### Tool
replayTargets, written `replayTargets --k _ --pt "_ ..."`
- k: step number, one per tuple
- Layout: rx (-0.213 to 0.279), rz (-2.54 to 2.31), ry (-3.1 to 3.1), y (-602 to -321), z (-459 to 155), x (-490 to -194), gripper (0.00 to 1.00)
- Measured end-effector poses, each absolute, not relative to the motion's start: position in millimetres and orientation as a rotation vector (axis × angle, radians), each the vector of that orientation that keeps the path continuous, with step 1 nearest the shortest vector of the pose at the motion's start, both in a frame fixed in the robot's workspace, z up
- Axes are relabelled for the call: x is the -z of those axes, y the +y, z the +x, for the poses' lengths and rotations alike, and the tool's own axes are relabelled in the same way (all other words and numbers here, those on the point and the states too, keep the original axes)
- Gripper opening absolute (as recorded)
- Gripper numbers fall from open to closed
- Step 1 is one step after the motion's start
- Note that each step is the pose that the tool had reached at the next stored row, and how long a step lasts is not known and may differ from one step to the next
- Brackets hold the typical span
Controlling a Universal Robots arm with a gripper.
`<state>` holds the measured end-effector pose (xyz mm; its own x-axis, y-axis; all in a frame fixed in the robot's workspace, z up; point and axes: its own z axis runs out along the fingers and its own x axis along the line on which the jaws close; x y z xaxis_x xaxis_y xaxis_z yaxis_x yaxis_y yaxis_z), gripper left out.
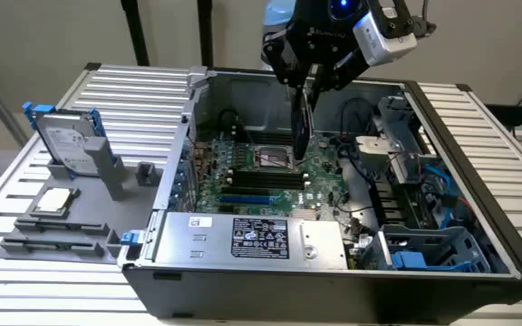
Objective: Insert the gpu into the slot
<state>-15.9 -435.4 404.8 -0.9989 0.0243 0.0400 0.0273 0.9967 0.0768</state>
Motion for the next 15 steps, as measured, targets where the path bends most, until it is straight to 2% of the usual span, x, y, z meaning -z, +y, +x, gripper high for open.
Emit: replayTargets --k 15 --pt "0.118 -0.019 -3.1 -435.3 -16.0 -404.8 0.26"
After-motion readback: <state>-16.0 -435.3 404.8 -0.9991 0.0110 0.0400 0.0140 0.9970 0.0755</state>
